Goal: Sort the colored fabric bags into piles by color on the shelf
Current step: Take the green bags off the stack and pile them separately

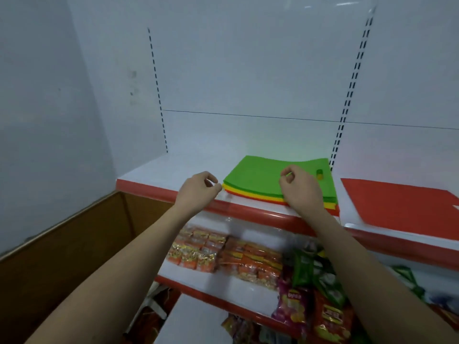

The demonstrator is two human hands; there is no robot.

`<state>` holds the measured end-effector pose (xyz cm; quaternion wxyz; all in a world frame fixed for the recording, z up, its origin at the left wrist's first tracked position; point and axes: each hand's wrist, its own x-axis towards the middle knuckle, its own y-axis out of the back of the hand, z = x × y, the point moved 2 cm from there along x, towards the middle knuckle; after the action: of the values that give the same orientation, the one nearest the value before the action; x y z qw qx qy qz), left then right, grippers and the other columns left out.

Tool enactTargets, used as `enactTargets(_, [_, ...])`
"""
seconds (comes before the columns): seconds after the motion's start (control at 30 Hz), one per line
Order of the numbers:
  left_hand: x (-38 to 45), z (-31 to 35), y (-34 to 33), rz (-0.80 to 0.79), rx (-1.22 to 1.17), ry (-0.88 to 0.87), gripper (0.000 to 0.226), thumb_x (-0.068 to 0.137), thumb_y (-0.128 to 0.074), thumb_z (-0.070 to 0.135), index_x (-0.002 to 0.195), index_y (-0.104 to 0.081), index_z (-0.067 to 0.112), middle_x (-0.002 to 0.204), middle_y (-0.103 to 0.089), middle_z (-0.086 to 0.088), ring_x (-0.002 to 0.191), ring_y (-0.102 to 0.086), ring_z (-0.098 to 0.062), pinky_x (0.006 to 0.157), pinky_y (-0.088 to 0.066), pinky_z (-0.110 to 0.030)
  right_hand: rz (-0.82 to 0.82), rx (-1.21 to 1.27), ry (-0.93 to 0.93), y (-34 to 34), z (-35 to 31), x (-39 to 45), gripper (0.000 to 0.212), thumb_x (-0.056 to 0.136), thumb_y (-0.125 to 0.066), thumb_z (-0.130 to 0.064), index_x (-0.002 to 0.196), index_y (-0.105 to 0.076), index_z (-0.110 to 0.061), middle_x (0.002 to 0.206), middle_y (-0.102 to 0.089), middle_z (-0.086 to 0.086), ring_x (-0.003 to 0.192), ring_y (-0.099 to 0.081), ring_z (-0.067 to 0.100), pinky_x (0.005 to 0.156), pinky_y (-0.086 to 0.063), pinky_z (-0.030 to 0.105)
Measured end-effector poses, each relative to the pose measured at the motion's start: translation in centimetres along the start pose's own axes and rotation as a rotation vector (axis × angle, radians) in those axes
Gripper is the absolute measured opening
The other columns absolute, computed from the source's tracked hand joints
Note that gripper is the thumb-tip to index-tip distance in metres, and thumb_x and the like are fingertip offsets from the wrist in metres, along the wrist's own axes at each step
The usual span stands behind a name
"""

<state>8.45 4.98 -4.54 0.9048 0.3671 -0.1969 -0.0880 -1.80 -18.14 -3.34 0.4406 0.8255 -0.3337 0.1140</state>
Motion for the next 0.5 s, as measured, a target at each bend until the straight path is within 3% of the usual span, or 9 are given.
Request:
enactTargets(0.13, [4.0,-0.1,-3.0,0.01,-0.021,-0.034,0.018,0.084,-0.061,0.039,0.099,-0.064,0.029,0.101,-0.066,0.006,0.094,-0.061,-0.019,0.077,-0.048,-0.032,0.29,-0.061,-0.155,1.9,5.5,2.3,0.015,0.085,-0.055,-0.011,0.097,-0.064,-0.01,0.089,-0.062,0.01,0.089,-0.057,0.032,0.073,-0.044,0.037])
enactTargets(0.23, [6.6,0.1,-4.9,-0.013,0.004,-0.022,0.041,0.077,-0.057,0.044,0.112,-0.065,0.024,0.109,-0.064,0.0,0.106,-0.057,-0.024,0.086,-0.048,-0.035,0.312,-0.162,-0.307,2.1,9.3,2.3,0.021,0.085,-0.057,-0.011,0.105,-0.062,-0.005,0.108,-0.058,0.02,0.104,-0.051,0.038,0.084,-0.04,0.038])
enactTargets(0.3, [8.0,0.5,-6.0,-0.07,0.021,-0.005,0.056,0.073,-0.056,0.047,0.12,-0.065,0.019,0.114,-0.065,-0.005,0.111,-0.057,-0.028,0.09,-0.049,-0.037,0.292,-0.07,-0.408,1.9,11.1,2.2,0.021,0.086,-0.059,-0.012,0.105,-0.061,-0.004,0.11,-0.059,0.021,0.102,-0.052,0.037,0.086,-0.042,0.041])
enactTargets(0.4, [9.6,0.5,-7.6,-0.089,0.009,-0.001,0.06,0.074,-0.058,0.047,0.124,-0.064,0.015,0.123,-0.061,-0.011,0.113,-0.058,-0.03,0.093,-0.049,-0.037,0.317,0.109,-0.432,1.3,12.0,1.9,0.017,0.088,-0.062,-0.017,0.103,-0.059,-0.008,0.105,-0.058,0.015,0.093,-0.055,0.03,0.078,-0.044,0.037])
enactTargets(0.5, [10.0,-0.5,-9.0,-0.067,-0.022,-0.003,0.051,0.084,-0.062,0.04,0.128,-0.061,0.016,0.127,-0.053,-0.011,0.112,-0.057,-0.029,0.092,-0.045,-0.036,0.355,0.179,-0.412,0.9,12.4,1.8,0.023,0.087,-0.068,-0.03,0.096,-0.055,-0.014,0.1,-0.055,0.009,0.089,-0.054,0.026,0.076,-0.045,0.037])
